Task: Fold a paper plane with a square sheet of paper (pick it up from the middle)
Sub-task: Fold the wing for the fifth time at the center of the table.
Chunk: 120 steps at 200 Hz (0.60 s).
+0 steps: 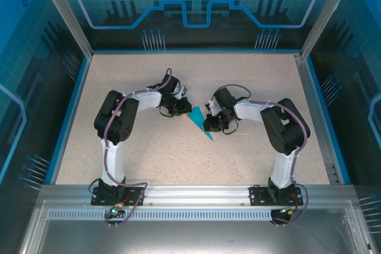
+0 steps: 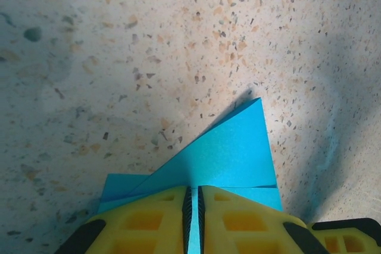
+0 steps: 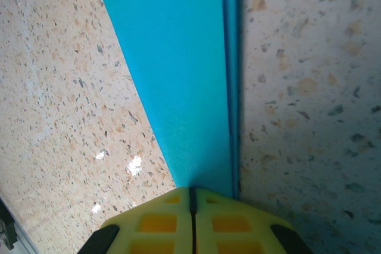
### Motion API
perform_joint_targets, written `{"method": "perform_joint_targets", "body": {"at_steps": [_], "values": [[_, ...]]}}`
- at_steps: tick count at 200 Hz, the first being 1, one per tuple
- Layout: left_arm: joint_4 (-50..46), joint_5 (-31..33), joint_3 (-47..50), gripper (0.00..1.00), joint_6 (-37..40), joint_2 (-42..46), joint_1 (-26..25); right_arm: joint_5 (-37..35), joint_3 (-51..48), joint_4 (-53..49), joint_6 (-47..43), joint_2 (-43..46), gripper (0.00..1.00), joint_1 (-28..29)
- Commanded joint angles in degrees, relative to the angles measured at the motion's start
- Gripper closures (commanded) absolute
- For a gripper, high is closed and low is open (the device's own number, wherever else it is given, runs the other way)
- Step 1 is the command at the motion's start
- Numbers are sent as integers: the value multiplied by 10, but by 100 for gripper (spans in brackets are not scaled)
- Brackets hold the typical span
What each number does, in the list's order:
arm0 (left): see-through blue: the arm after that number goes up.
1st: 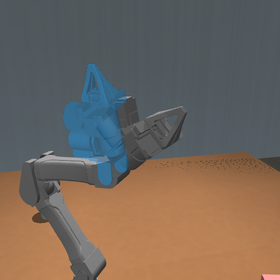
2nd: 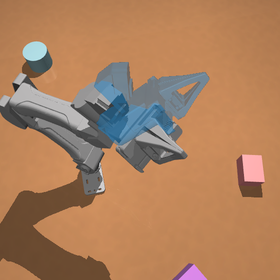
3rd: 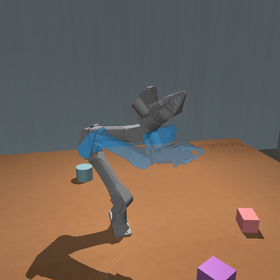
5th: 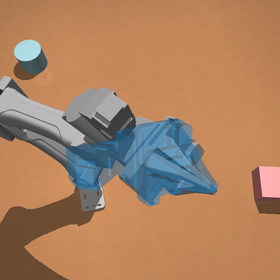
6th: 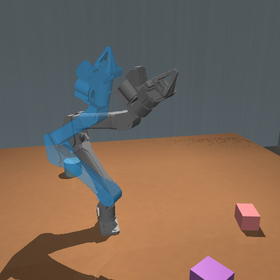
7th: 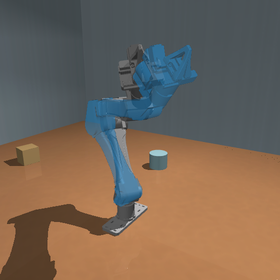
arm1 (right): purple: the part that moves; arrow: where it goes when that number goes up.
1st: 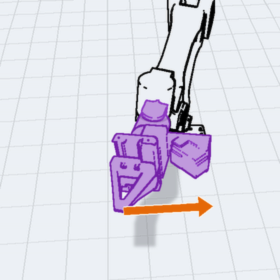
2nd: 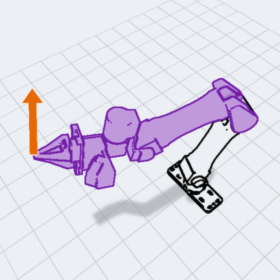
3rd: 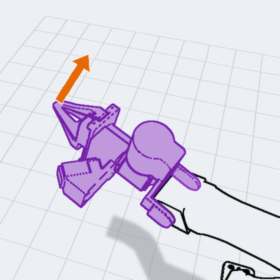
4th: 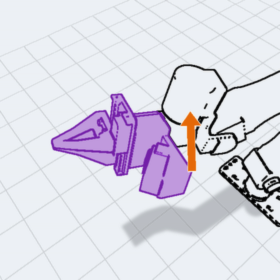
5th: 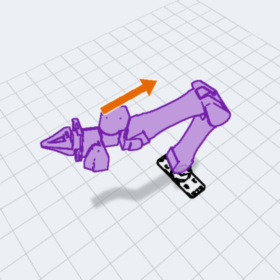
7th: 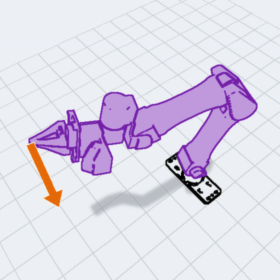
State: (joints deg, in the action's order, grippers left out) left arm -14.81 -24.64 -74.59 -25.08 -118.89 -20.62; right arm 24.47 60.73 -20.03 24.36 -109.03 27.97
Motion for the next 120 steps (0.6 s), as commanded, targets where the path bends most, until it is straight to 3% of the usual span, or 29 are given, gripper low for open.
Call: {"method": "perform_joint_targets", "body": {"at_steps": [1, 35, 59, 120], "values": [[-30, 80, -18, 85, 10, -18, 25, -88, -43, -94, -10, -54, 94, 0], [-55, 113, -46, 84, 7, -13, 32, -92, -42, -94, -8, -53, 94, 0], [-53, 88, -52, 84, -1, 17, 31, -89, -39, -93, -6, -53, 94, 1], [70, 35, 74, 81, -85, 151, -31, -74, -36, -86, 0, -42, 95, 0]]}}
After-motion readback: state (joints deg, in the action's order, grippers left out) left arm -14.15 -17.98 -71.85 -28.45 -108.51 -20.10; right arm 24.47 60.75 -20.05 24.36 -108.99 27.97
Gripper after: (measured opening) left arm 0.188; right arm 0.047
